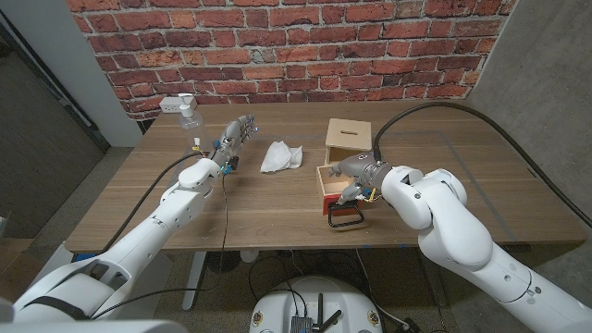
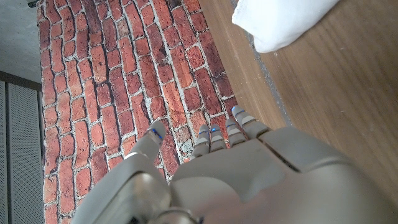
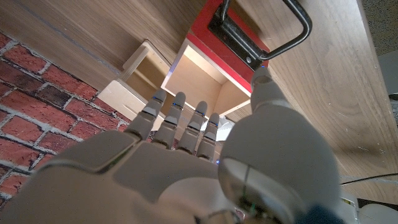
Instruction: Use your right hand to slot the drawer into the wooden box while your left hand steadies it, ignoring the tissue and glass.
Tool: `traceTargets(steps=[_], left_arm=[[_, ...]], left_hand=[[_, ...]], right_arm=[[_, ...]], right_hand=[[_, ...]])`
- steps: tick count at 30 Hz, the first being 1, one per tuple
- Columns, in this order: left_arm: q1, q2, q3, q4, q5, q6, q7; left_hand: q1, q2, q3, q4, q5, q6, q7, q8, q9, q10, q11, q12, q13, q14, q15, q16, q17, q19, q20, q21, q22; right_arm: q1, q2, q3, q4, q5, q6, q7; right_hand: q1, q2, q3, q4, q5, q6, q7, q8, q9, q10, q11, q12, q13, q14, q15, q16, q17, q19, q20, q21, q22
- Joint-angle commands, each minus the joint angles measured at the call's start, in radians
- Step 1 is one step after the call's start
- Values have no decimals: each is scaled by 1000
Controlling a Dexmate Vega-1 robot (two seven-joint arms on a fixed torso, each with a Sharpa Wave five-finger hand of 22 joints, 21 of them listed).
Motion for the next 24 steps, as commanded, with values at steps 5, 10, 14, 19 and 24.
traceTargets(steps=[5,10,14,19,24], left_arm=[[11,4,-2,-9,-5,9,6],[10,1,-2,-1,-8,5,0],[4,0,1,3,-5,11,2],[-3,-6,4,15,-7,8,-8],[-8,-9,6,24,-9,6,-15]], left_hand=[[-12,62,10,-4,-1,9,-4,1,1,8,-3,6,5,9,5,2,3,3,-43,4,4],[-12,62,11,-4,-1,10,-4,1,1,8,-2,6,5,9,4,2,3,4,-44,4,4],[-12,62,12,-4,-1,10,-4,1,1,9,-1,6,5,10,5,2,3,4,-44,4,4],[-13,62,13,-4,-1,10,-4,1,1,10,-2,6,5,11,5,2,3,4,-44,4,4],[-13,62,14,-4,-1,10,-5,1,1,10,0,6,5,12,4,2,3,4,-43,4,4]], right_arm=[[14,43,6,39,-5,48,54],[9,49,11,44,-5,44,47],[19,49,3,51,-16,53,58],[22,54,-10,57,-37,61,57],[22,62,-11,65,-43,63,61]], right_hand=[[17,-7,8,0,-4,8,0,0,5,14,3,7,7,30,-97,17,3,22,-7,5,5],[26,-11,8,0,-5,20,-6,2,5,23,2,9,9,29,-103,17,4,0,-3,-8,5],[31,-11,8,0,-6,25,-7,3,5,27,2,9,10,30,-107,18,4,-14,6,-15,5],[42,-14,11,-3,-6,30,-10,3,5,26,0,7,11,22,-108,14,3,-15,-8,-16,5],[54,-20,12,-4,-7,33,-11,2,6,30,-6,6,12,20,-124,10,-3,-40,-5,-24,5]])
